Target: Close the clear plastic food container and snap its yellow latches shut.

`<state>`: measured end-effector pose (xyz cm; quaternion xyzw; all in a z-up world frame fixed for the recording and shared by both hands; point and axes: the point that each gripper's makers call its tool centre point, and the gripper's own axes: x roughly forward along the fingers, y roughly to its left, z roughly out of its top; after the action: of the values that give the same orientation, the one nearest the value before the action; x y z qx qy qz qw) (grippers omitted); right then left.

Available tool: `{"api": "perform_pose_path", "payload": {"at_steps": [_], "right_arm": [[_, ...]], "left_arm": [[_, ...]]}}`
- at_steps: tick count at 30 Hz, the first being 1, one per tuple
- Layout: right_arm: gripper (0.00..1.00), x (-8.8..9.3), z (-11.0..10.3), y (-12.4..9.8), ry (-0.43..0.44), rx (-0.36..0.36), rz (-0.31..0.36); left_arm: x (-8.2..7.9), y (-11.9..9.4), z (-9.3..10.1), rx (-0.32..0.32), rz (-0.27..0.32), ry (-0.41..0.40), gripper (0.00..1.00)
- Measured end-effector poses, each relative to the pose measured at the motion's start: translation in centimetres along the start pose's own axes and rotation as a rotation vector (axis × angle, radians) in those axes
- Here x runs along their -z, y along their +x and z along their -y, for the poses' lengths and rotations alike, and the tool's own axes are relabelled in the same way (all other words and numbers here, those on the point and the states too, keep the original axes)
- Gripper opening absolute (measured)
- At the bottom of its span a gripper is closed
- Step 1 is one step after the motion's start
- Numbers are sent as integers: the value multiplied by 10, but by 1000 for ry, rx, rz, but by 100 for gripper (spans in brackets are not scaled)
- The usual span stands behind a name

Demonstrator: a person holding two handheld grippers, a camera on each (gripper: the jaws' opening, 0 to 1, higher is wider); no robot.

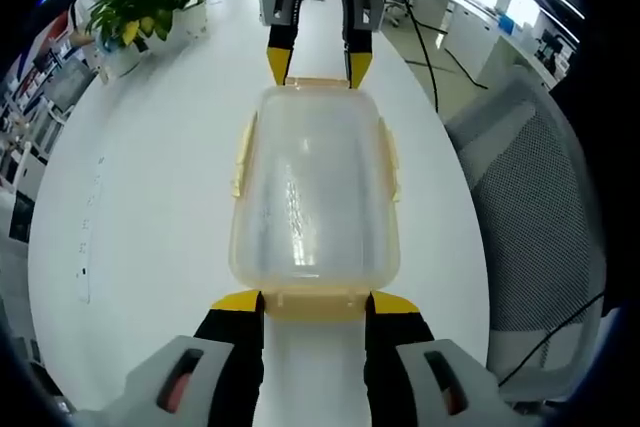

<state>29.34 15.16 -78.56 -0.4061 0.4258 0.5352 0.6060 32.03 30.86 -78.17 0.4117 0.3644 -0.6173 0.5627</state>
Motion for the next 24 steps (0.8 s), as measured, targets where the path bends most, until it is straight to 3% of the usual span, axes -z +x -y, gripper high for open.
{"api": "perform_pose_path", "payload": {"at_steps": [24], "right_arm": [[36, 4, 0, 5, 13, -10, 18]], "left_arm": [[2, 7, -1, 9, -24, -11, 34]]}}
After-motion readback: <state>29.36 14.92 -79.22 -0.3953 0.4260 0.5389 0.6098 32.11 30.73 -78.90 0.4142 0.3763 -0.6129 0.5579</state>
